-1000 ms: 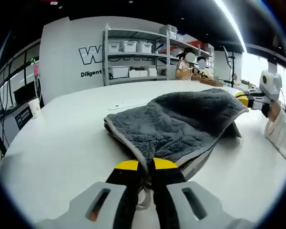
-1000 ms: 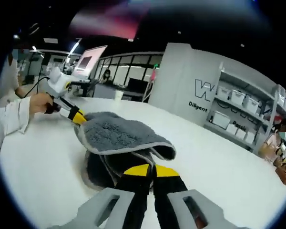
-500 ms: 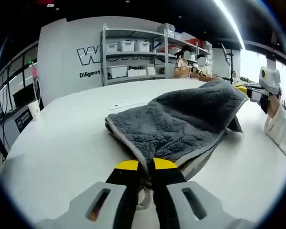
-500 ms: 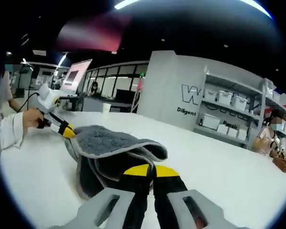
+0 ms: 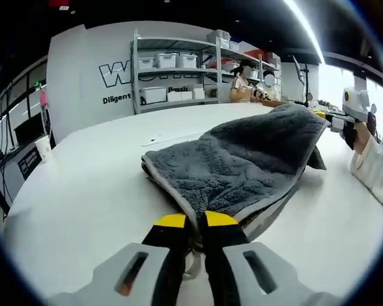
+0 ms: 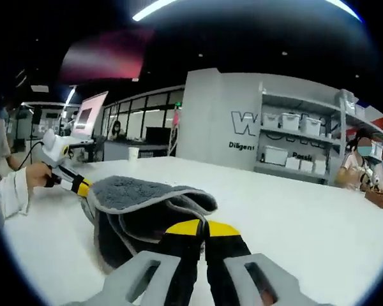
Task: Open the folded towel by lifting each exposed corner and separating the folded layers until the towel lies flat within the target outline without major curled edges
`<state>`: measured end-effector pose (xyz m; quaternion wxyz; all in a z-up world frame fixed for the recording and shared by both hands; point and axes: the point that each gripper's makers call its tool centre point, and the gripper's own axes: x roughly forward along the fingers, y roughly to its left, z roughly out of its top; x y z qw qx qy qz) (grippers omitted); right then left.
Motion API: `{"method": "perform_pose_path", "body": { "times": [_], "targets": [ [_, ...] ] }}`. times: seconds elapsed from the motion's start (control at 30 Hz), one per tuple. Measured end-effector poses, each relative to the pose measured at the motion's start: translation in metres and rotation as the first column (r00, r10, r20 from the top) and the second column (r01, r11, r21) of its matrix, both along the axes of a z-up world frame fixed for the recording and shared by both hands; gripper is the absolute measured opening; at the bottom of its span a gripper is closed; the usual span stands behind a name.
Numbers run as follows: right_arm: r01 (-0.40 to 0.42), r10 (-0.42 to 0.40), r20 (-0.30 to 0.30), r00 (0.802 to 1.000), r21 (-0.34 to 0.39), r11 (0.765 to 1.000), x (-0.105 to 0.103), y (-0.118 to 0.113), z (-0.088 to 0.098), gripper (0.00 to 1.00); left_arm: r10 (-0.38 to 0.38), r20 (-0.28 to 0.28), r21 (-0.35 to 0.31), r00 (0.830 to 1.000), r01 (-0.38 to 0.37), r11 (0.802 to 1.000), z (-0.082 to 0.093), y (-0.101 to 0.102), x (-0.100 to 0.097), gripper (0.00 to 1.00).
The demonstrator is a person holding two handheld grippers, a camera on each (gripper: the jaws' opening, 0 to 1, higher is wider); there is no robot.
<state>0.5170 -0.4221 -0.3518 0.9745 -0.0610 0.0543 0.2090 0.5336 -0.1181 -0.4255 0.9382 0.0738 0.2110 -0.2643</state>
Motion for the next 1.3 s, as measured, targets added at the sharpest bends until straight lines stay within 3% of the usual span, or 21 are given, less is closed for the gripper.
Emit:
{"method": "perform_pose_path", "body": {
  "times": [0.17,0.33,0.6,1.07,1.13,1.3],
  "targets": [
    [0.034,-0.030,-0.073,0.997,0.051,0.998,0.005,-0.010,-0.015,0.00,-0.004,-0.003,-0.003,1.000,0.004,1.000,0.000,0.000,0.000,0.07],
    [0.044,-0.039,-0.088,0.995,0.061,0.997,0.008,-0.013,-0.019,0.00,-0.005,-0.003,-0.003,1.000,0.005,1.000,0.000,0.000,0.000,0.07],
    [0.086,-0.076,-0.162,0.984,0.056,0.995,0.013,-0.022,-0.039,0.00,-0.006,-0.006,-0.008,1.000,0.006,1.000,-0.001,0.000,-0.001,0.07],
    [0.100,-0.102,-0.229,0.968,-0.019,0.995,0.016,-0.026,-0.064,0.00,-0.027,-0.003,-0.010,1.000,0.027,1.000,-0.001,0.000,-0.001,0.07],
    [0.087,-0.110,-0.253,0.961,-0.098,0.991,0.016,-0.026,-0.075,0.00,-0.030,0.000,-0.003,1.000,0.030,1.000,-0.001,0.000,-0.001,0.07],
    [0.064,-0.104,-0.278,0.955,-0.150,0.987,0.013,-0.026,-0.081,0.00,-0.028,0.002,0.002,1.000,0.028,1.000,-0.001,0.000,0.000,0.07]
  ]
}}
